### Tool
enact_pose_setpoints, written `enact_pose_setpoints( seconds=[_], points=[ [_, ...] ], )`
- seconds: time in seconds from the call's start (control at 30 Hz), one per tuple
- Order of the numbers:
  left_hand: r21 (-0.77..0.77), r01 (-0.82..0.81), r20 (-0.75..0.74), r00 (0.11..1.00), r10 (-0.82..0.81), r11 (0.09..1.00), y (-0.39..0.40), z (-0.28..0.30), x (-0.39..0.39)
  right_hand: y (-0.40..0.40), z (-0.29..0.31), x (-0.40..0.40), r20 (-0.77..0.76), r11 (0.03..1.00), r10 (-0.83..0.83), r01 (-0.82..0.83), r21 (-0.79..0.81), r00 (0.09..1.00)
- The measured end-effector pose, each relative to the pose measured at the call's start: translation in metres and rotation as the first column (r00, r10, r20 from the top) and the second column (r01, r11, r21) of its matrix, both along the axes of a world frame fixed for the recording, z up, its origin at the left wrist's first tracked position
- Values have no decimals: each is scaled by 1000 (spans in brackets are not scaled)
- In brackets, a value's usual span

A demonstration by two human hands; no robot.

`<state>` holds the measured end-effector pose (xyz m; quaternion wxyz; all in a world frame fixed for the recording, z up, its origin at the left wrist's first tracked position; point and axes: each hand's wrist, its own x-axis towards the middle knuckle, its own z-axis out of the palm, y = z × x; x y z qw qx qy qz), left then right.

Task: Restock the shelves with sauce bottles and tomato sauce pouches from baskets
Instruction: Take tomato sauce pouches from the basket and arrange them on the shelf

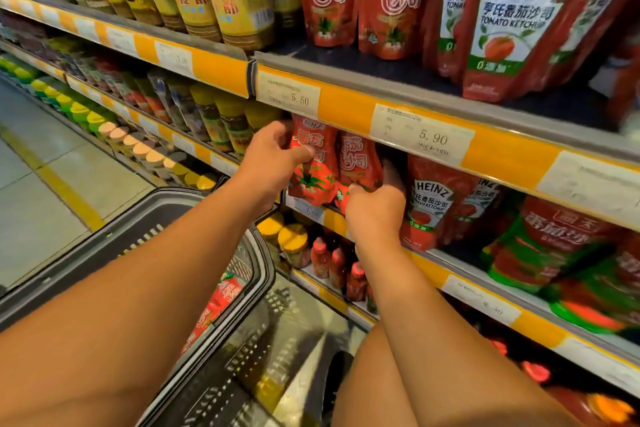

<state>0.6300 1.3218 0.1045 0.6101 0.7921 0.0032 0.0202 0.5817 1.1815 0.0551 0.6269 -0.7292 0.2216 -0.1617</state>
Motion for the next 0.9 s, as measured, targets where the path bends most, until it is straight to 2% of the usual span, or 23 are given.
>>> enact_pose_setpoints(
  seconds=[0.2, 0.43, 0.5, 0.63, 0.8, 0.9],
  points=[
    [-78, 16, 9, 1000, -15, 997, -10, -5, 5, 0, 1, -2, 31, 998, -37, 35, 58, 999],
    [-124, -33, -33, 999, 29, 992, -6, -31, 6, -2, 4, -3, -56, 999, 19, -18, 26, 998],
    [-74, -39, -37, 999, 37, 996, -1, -40, 4, -3, 5, -3, -79, 1000, 24, -24, 6, 997],
    [124, -30, -8, 999, 31, 992, 1, -45, -2, -1, 11, -7, -103, 997, 19, -26, -71, 995],
    [193, -62, 26, 998, 58, 979, 2, -44, -3, -1, 23, -15, -100, 984, 33, -50, -168, 994],
    [167, -117, 11, 993, 117, 979, 5, -44, -5, -3, 27, -20, -84, 959, 52, -74, -274, 995]
  ],
)
